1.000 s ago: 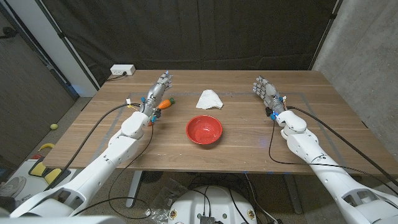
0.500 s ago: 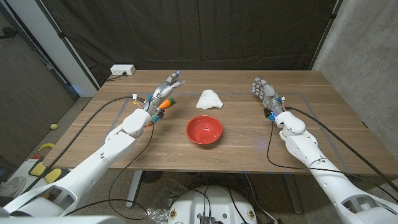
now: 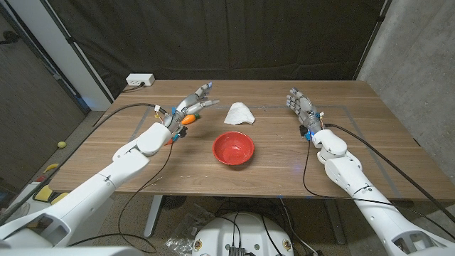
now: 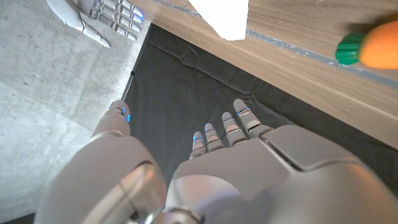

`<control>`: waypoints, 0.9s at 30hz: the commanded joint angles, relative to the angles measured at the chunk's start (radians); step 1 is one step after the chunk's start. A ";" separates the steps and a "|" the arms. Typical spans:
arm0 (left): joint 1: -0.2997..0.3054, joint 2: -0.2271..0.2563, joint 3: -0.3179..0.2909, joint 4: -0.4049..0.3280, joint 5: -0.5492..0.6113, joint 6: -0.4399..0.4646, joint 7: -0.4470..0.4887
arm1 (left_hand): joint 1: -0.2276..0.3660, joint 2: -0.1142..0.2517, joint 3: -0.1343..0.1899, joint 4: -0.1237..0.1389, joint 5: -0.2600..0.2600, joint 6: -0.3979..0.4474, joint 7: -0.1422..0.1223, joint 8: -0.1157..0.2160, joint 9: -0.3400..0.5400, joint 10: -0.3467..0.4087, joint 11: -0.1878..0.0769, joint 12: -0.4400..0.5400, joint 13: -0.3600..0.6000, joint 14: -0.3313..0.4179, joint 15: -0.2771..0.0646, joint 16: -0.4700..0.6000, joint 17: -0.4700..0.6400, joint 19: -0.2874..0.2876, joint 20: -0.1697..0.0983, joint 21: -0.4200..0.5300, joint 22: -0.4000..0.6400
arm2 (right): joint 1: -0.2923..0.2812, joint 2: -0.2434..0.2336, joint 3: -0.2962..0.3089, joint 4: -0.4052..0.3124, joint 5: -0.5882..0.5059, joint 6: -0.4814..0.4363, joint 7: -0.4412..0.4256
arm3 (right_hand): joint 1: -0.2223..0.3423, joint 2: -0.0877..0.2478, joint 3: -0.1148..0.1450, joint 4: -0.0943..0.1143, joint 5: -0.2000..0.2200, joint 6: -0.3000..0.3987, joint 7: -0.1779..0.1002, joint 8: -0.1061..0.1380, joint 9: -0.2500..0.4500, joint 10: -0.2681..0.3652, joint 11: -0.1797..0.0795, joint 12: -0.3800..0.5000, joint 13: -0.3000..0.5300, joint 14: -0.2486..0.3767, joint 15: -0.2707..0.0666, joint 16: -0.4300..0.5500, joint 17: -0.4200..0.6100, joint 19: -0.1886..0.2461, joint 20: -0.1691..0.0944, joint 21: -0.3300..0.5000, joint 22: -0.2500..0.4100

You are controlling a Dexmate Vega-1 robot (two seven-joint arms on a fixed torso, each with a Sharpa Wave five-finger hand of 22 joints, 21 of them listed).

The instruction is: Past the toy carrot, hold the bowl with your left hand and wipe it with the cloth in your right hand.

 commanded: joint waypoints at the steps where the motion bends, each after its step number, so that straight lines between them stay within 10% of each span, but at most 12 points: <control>1: 0.018 0.091 0.011 -0.087 0.126 -0.010 -0.016 | 0.011 -0.008 -0.001 -0.006 0.000 -0.008 -0.007 -0.004 0.003 -0.010 0.004 -0.006 0.002 -0.012 -0.040 -0.001 0.003 -0.005 -0.016 -0.006 0.001 | -0.037 0.005 -0.015 -0.058 -0.021 -0.003 -0.039 | 0.005 -0.002 -0.001 0.001 -0.001 0.009 -0.001 0.007 0.001 0.003 0.004 0.001 0.003 -0.002 0.001 0.003 0.005 0.001 0.003 -0.003 0.002; 27: -0.083 0.193 0.078 -0.152 0.393 -0.123 -0.152 | 0.016 -0.062 -0.051 -0.017 0.005 -0.085 -0.043 -0.026 0.005 -0.064 0.002 -0.026 0.004 -0.071 -0.030 -0.006 0.006 -0.024 0.029 -0.025 0.002 | -0.080 0.025 -0.044 -0.101 -0.051 0.018 -0.132 | -0.006 -0.002 -0.005 0.007 -0.001 0.013 0.000 0.008 0.001 0.005 0.003 0.001 0.003 -0.002 0.005 0.005 0.007 0.001 0.003 -0.004 0.003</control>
